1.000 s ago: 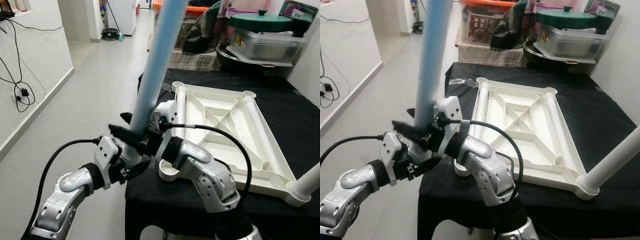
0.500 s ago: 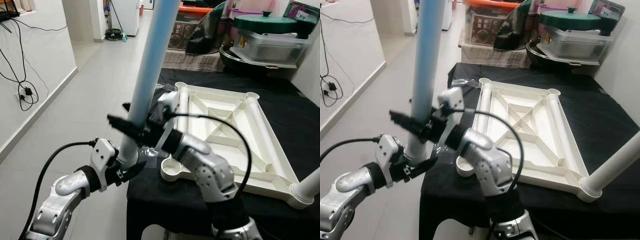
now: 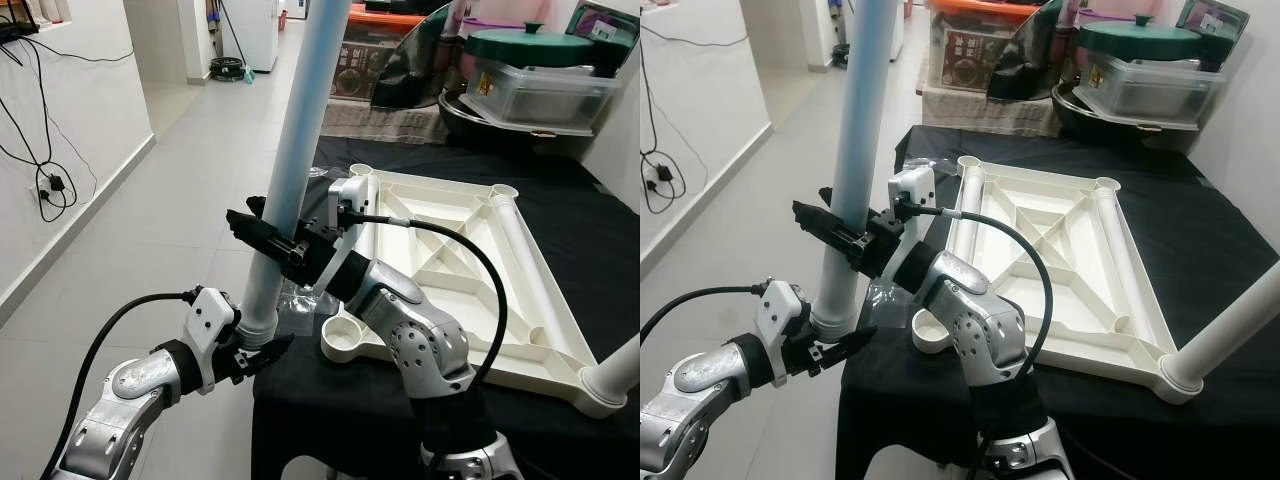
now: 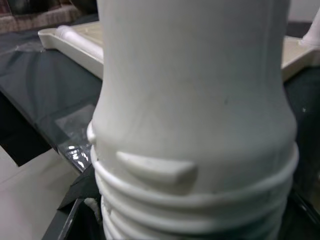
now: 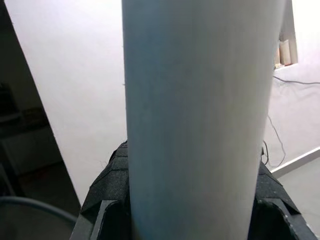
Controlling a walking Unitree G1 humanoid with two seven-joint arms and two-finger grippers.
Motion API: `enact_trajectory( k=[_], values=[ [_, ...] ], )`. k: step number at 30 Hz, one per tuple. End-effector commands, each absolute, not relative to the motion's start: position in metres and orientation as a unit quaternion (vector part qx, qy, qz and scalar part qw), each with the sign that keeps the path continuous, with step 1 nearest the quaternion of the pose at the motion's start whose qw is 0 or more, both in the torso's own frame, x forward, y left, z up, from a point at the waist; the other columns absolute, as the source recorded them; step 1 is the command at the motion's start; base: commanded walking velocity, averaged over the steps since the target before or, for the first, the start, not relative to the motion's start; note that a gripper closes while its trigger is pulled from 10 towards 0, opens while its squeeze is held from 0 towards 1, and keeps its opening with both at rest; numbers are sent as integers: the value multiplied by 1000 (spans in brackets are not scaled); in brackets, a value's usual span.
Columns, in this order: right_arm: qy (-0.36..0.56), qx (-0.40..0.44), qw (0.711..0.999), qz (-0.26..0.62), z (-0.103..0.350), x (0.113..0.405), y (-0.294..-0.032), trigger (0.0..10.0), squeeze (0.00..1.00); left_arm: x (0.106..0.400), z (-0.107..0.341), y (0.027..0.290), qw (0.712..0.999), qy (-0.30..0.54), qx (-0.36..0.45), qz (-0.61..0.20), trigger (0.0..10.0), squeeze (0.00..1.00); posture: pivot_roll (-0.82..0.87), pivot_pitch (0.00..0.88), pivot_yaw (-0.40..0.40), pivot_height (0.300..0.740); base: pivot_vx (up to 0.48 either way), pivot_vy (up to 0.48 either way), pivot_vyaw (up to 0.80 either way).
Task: Building children table
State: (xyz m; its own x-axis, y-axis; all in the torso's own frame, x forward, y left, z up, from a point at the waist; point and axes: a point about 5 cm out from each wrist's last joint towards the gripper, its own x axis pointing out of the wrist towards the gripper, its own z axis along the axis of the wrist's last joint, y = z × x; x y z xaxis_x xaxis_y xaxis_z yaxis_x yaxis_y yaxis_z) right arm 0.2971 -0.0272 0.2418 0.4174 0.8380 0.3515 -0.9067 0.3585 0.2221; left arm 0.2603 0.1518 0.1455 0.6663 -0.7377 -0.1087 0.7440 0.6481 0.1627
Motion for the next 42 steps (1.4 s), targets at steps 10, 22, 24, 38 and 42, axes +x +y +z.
enact_trajectory(
  k=[10, 22, 24, 38, 42],
  values=[
    [-52, 204, 809, 549, 230, 294, -37, 0, 0, 263, 148, 170, 907, 4, 147, -394, 10000, 0, 40, 0, -72, 740, 0, 0, 0],
    [-43, 221, 807, 546, 227, 292, -39, 0, 0, 265, 146, 182, 917, 3, 152, -368, 10000, 1000, 39, 0, -71, 740, 0, 0, 0],
    [-46, 226, 809, 541, 228, 293, -39, 0, 0, 265, 144, 181, 919, 1, 150, -365, 10000, 1000, 38, 0, -71, 740, 0, 0, 0],
    [-85, 196, 880, 424, 241, 339, -87, 0, 0, 243, 133, 194, 946, 15, 116, -302, 10000, 0, 56, 0, -89, 740, 0, 0, 0],
    [-95, 156, 904, 386, 243, 351, -103, 0, 0, 233, 127, 192, 948, 25, 108, -297, 10000, 0, 66, 0, -96, 740, 0, 0, 0]
  ],
)
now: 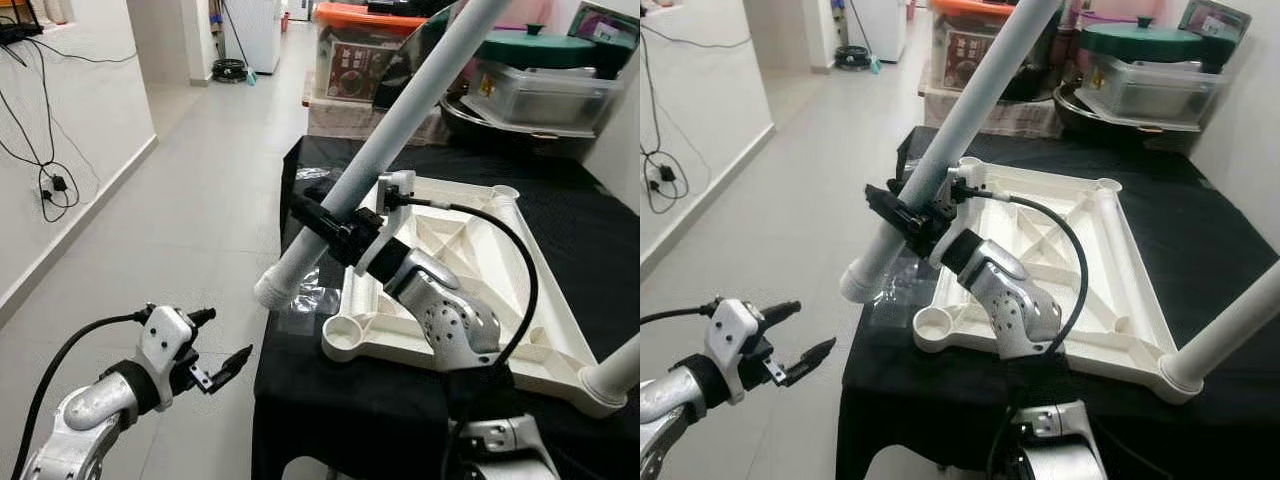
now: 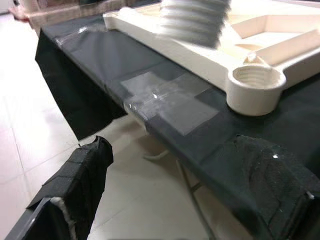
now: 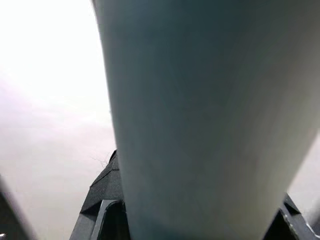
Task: Building children table
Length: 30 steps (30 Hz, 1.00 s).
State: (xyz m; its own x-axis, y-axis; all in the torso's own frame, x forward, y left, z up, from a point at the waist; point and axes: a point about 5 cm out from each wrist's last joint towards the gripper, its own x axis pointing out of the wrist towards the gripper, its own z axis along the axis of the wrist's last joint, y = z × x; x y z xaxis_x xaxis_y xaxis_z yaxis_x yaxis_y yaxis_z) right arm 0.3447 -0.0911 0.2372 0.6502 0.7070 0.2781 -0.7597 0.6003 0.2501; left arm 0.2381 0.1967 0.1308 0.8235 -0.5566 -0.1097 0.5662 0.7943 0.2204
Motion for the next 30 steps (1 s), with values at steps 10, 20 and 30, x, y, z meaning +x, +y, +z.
enact_trajectory(
  k=[10, 20, 30],
  values=[
    [-75, 34, 883, 463, 232, 344, -128, 0, 0, 218, 121, 195, 959, 38, 83, -266, 10000, 0, 72, 0, -100, 740, 0, 0, 0],
    [-18, -52, 836, 547, 206, 341, -135, 0, 0, 210, 122, 192, 962, 39, 73, -261, 10000, 0, 94, 0, -119, 740, 0, 0, 0],
    [11, -70, 834, 548, 191, 344, -141, 0, 0, 205, 120, 190, 964, 44, 58, -254, 10000, 0, 99, 0, -128, 740, 0, 0, 0]
  ],
)
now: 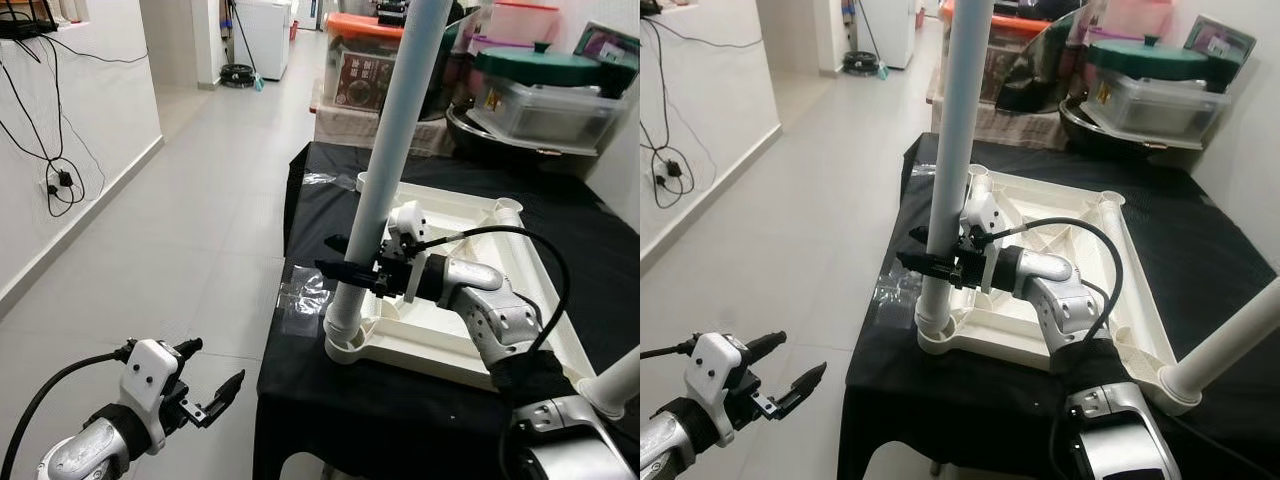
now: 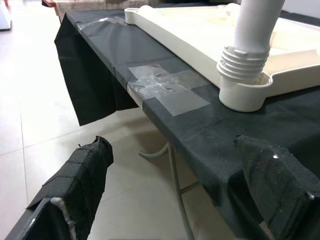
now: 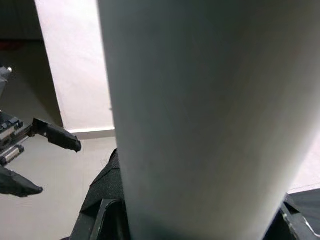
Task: Building children table
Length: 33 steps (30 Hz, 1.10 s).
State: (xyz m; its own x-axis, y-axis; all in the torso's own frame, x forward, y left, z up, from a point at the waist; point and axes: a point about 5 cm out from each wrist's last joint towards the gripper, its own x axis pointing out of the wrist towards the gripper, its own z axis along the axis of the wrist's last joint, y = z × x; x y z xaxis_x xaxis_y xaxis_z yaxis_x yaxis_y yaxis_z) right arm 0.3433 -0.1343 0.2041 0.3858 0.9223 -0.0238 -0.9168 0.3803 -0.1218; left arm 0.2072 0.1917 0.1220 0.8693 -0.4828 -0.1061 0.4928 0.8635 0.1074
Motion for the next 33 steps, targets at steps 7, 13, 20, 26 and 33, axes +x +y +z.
enact_trajectory(
  k=[7, 13, 20, 26, 33],
  values=[
    [24, -63, 838, 542, 187, 344, -145, 0, 0, 206, 120, 192, 968, 45, 46, -244, 10000, 0, 91, 0, -123, 740, 0, 0, -313],
    [10, -3, 854, 520, 184, 338, -137, 0, 0, 213, 125, 201, 976, 40, 29, -212, 10000, 0, 82, 0, -115, 740, 0, 480, -800],
    [-21, 43, 871, 488, 184, 333, -126, 0, 0, 215, 128, 199, 977, 22, 34, -209, 10000, 0, 70, 0, -94, 740, 0, 274, -457],
    [-33, 75, 877, 473, 183, 328, -120, 0, 0, 221, 132, 197, 979, 11, 36, -201, 10000, 0, 59, 0, -82, 740, 0, 0, 0],
    [-48, 108, 884, 452, 187, 325, -111, 0, 0, 232, 134, 194, 982, -1, 39, -184, 10000, 0, 53, 0, -74, 740, 169, 0, 0]
  ],
)
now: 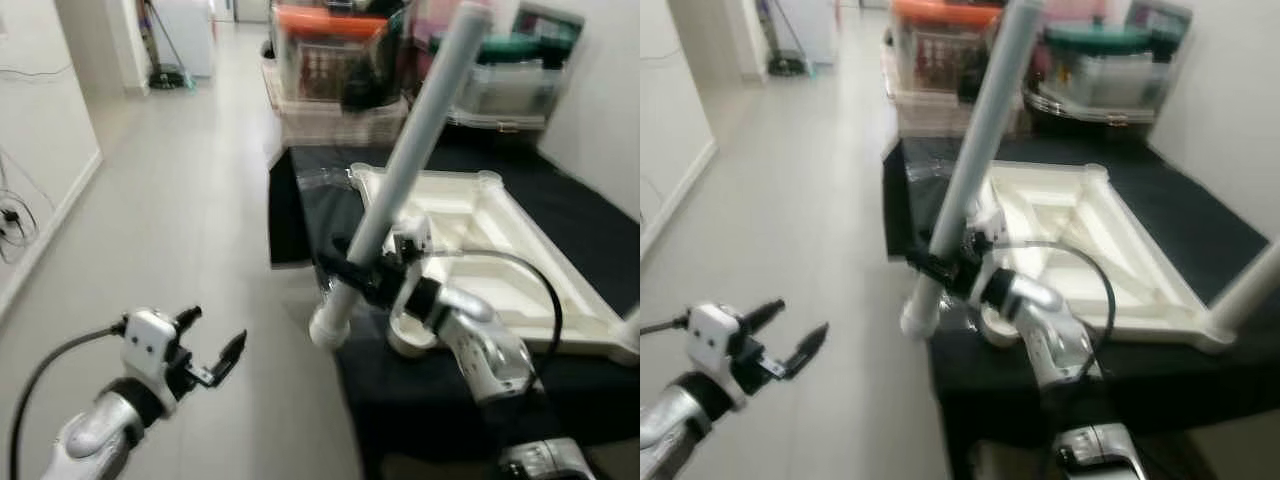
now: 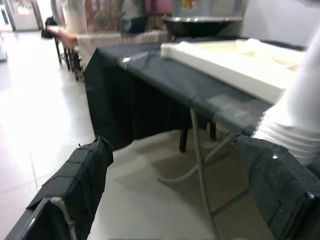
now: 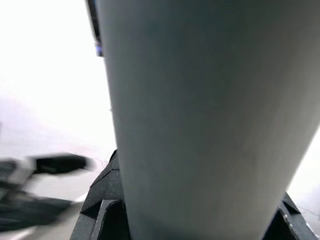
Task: Building children table
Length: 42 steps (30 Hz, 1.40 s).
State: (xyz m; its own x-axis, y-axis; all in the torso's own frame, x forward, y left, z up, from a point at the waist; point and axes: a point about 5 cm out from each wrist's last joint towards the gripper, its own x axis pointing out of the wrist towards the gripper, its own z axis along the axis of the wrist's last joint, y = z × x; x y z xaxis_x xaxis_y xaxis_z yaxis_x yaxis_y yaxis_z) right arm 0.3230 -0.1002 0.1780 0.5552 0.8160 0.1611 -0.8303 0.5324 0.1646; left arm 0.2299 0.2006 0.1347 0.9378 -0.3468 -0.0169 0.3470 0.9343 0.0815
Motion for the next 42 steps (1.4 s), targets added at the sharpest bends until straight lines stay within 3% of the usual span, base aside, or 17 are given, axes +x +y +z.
enact_trajectory(
  k=[1, 11, 16, 28, 42],
  values=[
    [-51, 115, 886, 446, 189, 325, -110, 0, 0, 233, 134, 192, 982, -3, 39, -183, 10000, 0, 53, 0, -73, 740, 292, 0, 0],
    [-67, 147, 898, 409, 195, 325, -105, 0, 0, 236, 136, 192, 985, -13, 41, -170, 10000, 0, 54, 0, -74, 740, 333, 0, -320],
    [-75, 156, 898, 405, 199, 324, -102, 0, 0, 238, 135, 191, 986, -15, 40, -164, 10000, 0, 51, 0, -72, 740, 0, 0, -800],
    [-102, 141, 901, 398, 210, 320, -101, 0, 0, 246, 133, 172, 981, -26, 38, -190, 10000, 0, 24, 0, -59, 740, 0, 0, 0],
    [-109, 133, 893, 416, 218, 319, -95, 0, 0, 246, 127, 162, 981, -23, 37, -190, 10000, 0, 33, 0, -67, 740, 0, -395, 0]
  ],
)
